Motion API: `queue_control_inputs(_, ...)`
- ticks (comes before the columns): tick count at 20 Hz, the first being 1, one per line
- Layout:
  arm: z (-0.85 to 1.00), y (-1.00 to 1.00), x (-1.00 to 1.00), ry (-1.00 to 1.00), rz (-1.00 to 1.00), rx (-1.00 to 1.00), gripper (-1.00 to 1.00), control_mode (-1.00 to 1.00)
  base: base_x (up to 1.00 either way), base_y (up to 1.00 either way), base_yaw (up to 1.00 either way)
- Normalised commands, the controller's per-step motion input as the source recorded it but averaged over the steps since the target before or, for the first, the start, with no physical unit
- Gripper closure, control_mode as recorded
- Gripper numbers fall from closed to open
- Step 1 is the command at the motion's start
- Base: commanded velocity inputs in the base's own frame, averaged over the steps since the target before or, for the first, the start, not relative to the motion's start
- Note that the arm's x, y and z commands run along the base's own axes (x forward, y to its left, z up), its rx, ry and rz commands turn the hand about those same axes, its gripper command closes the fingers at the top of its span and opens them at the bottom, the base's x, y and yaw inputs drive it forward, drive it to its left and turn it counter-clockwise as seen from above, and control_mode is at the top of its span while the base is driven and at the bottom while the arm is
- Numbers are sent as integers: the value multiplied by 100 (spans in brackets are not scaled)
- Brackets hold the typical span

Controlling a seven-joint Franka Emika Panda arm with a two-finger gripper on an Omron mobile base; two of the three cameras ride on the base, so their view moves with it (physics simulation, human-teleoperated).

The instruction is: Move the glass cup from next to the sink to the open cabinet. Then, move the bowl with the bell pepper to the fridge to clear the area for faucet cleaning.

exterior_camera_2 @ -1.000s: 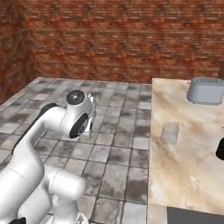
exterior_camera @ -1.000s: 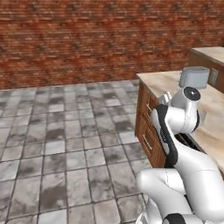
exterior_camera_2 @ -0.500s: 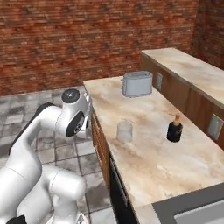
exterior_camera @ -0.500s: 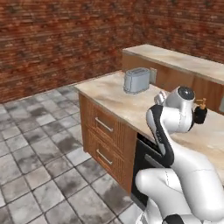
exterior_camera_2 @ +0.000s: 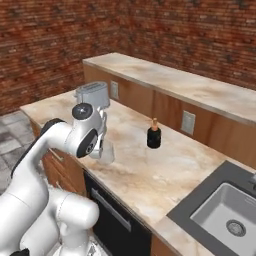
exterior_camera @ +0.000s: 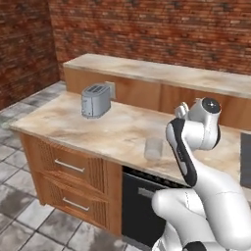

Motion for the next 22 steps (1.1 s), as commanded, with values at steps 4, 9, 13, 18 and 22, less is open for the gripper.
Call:
queue_control_inputs(4, 0, 0, 0, 0, 0, 0, -100, 100, 35, 77, -49)
queue_control_inputs(9, 0, 0, 0, 0, 0, 0, -100, 100, 3, 50, -2)
queue_control_inputs(13, 0, -5, 7, 0, 0, 0, -100, -100, 7, 3, 1)
queue_control_inputs(18, -5, -55, 34, 3, 3, 4, -100, -100, 0, 0, 0)
queue_control_inputs(22, -32, -38, 15, 8, 13, 1, -100, -100, 0, 0, 0)
